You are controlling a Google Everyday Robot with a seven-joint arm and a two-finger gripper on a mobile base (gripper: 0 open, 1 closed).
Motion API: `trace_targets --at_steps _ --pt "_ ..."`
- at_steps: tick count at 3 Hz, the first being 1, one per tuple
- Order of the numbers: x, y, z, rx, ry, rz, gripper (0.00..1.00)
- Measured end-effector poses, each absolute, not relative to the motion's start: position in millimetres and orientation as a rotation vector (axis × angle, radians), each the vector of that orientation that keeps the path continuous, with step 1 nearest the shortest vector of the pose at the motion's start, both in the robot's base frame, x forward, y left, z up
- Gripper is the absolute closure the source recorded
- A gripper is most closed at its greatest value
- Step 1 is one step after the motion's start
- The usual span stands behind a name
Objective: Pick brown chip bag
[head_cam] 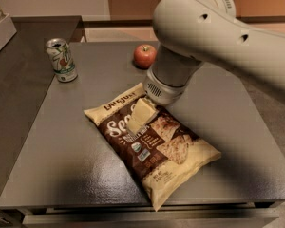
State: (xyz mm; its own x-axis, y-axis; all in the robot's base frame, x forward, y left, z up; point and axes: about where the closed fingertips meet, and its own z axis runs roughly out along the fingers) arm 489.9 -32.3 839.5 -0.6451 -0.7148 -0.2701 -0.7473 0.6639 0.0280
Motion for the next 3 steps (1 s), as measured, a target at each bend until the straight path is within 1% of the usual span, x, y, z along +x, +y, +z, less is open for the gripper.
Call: trace_targets --at_steps 2,3 --pt "490.7 -30.9 849.8 -1.178 2.624 0.205 0.88" --pt "490.7 -30.9 849.9 -1.178 2.624 0.205 1.00"
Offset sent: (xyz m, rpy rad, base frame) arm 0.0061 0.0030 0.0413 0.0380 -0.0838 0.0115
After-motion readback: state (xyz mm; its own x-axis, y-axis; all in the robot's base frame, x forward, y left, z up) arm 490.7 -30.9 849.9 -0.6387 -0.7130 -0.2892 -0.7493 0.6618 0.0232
